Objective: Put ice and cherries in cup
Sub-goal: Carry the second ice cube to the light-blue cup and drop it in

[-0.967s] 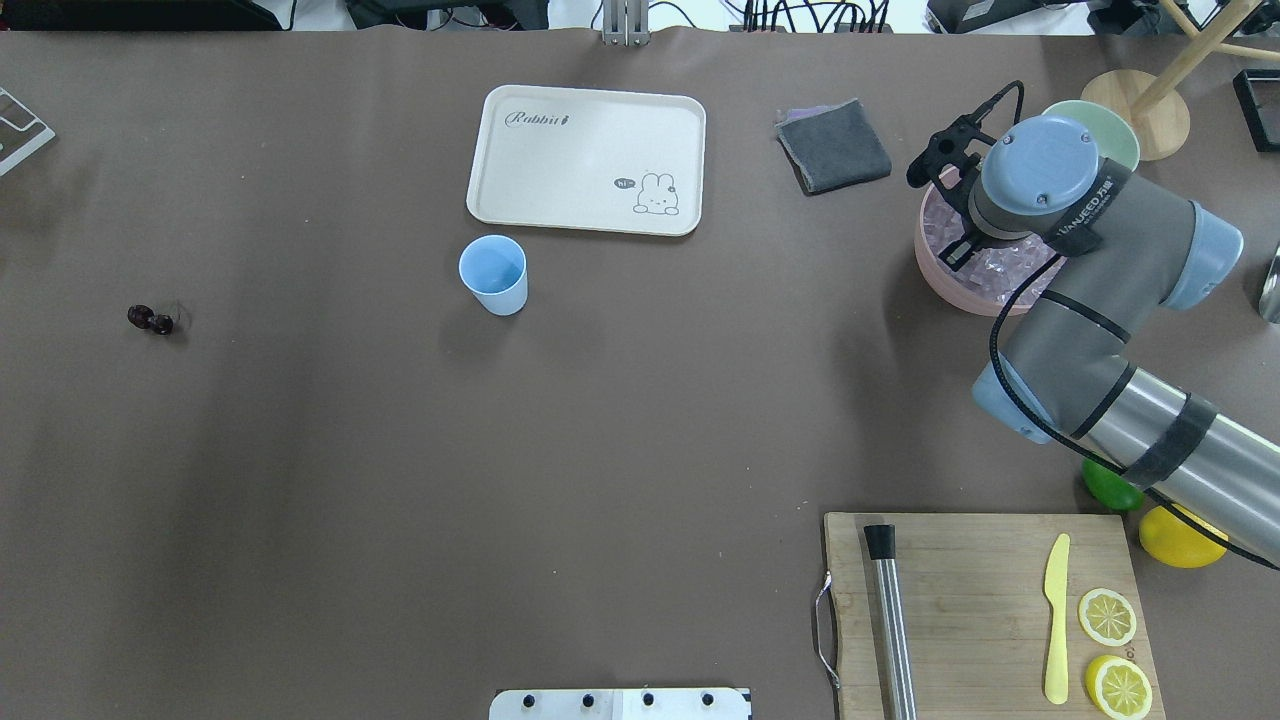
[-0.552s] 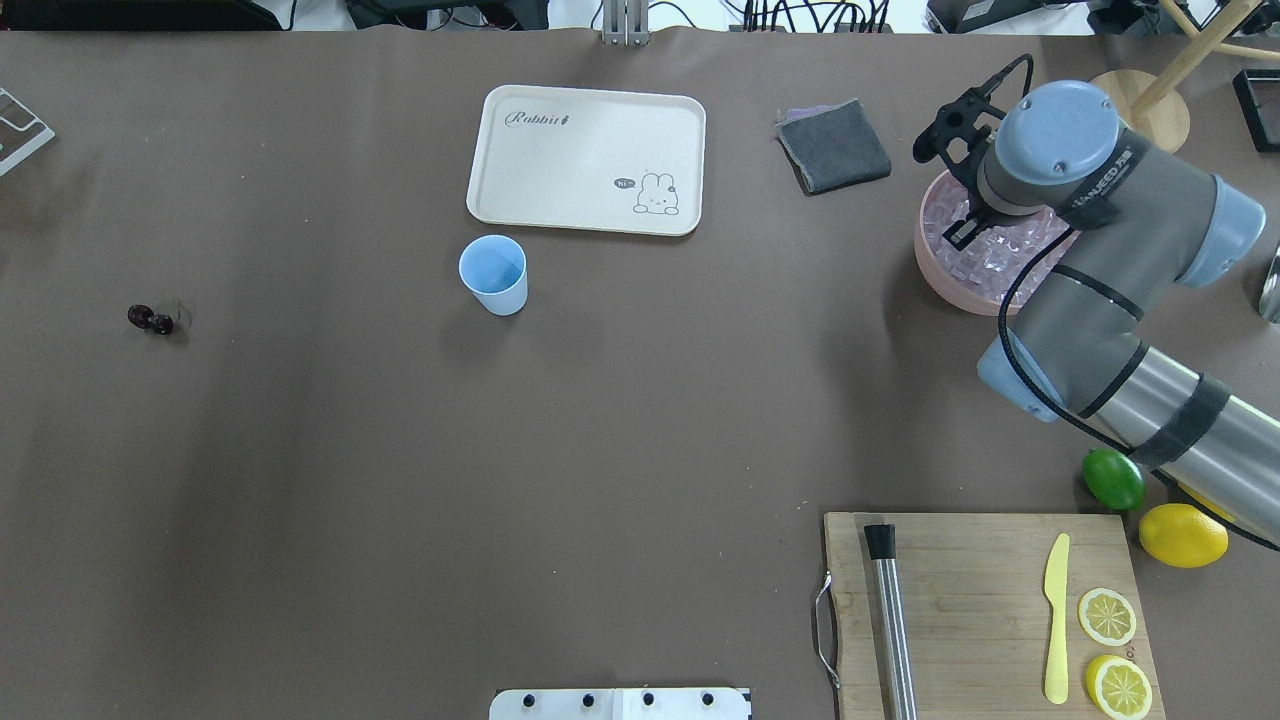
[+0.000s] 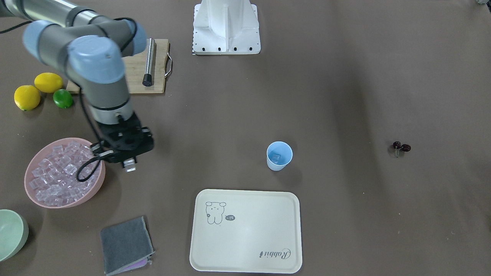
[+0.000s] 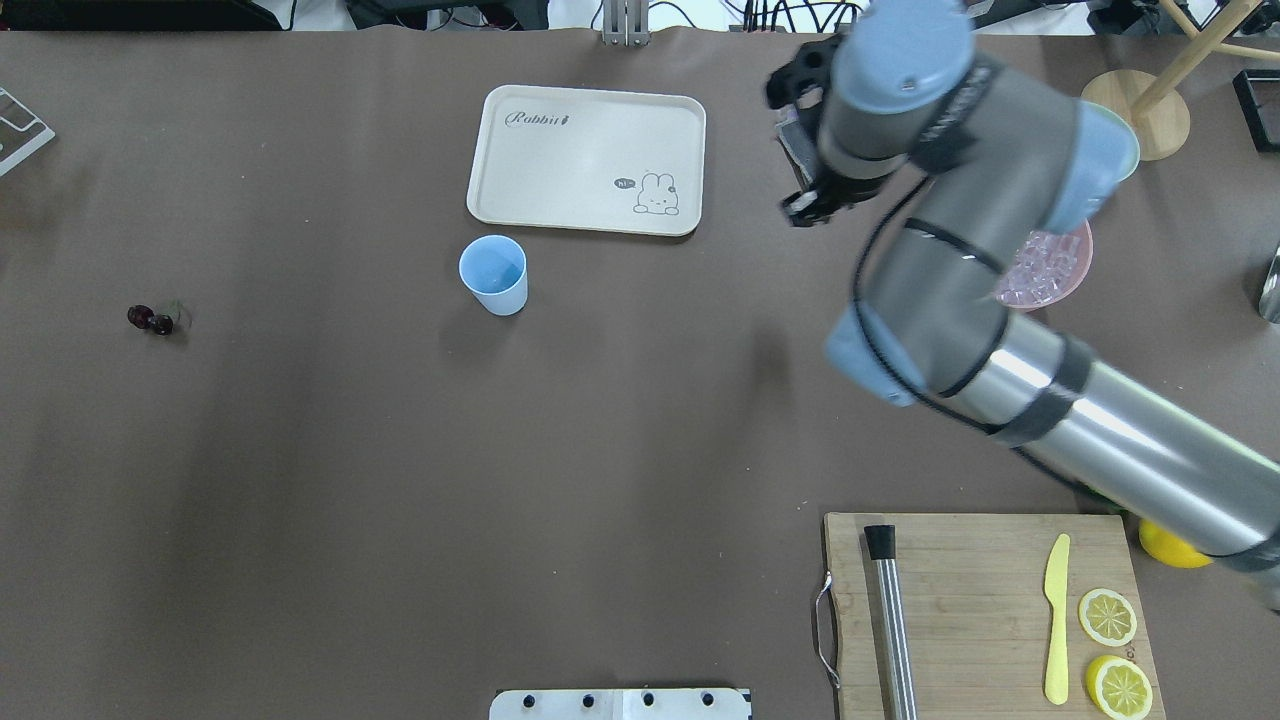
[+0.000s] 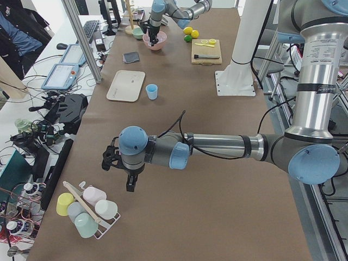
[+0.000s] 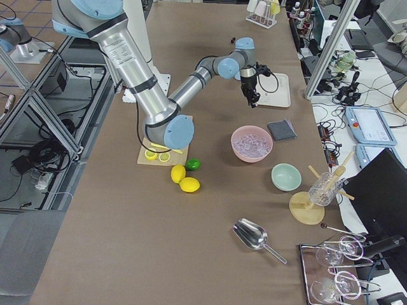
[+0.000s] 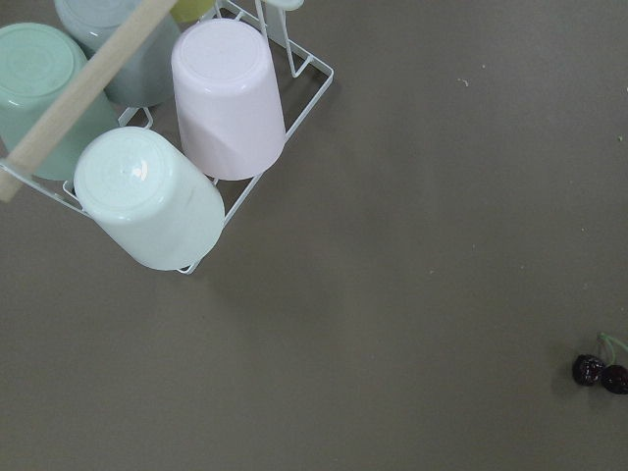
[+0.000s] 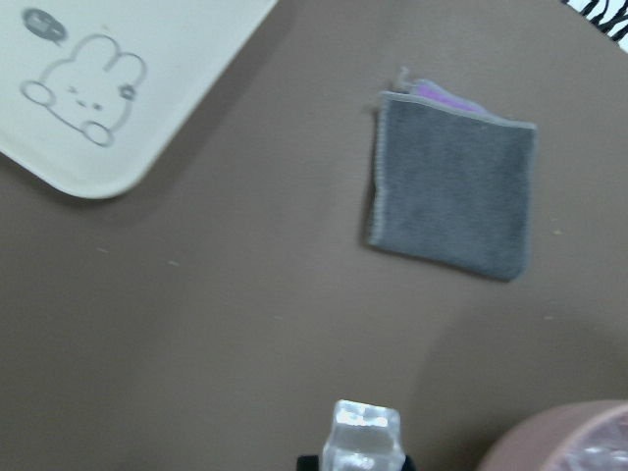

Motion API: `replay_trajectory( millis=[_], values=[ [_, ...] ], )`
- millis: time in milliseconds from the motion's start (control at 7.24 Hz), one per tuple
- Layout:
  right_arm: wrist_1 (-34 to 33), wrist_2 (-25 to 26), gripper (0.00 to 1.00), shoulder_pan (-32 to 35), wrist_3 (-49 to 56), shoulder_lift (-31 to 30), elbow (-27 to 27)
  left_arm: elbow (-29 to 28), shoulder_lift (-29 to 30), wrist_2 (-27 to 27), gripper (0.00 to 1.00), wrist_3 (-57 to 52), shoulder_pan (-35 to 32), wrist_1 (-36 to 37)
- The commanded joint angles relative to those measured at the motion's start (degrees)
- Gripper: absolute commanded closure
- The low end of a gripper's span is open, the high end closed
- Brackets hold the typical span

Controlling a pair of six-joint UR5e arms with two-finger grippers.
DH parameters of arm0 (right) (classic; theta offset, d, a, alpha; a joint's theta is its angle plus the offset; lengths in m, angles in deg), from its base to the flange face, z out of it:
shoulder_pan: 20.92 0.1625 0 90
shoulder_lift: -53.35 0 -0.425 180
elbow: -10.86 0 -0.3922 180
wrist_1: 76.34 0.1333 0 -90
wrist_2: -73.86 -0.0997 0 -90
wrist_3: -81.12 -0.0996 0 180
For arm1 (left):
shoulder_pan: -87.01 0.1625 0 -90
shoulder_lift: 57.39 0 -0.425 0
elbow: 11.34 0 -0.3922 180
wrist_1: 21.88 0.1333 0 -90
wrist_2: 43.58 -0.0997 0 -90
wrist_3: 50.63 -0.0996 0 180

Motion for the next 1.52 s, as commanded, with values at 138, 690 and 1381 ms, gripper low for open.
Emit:
replay_trajectory(
  millis=[138,690,1381],
  values=[
    [-2.71,5.3,0.81,-13.05,-23.2,22.98,15.38,0.03,0.34,0.0,0.02,-0.02,0.0,0.0],
    [19.59,6.44,0.8,-13.34,-24.47,24.25,27.36,-0.14,0.52,0.0,0.02,-0.1,0.0,0.0],
    [20.64,7.07,0.01,-13.51,-23.6,22.77,26.69,-0.23,0.34,0.0,0.02,-0.19,0.0,0.0]
  ],
)
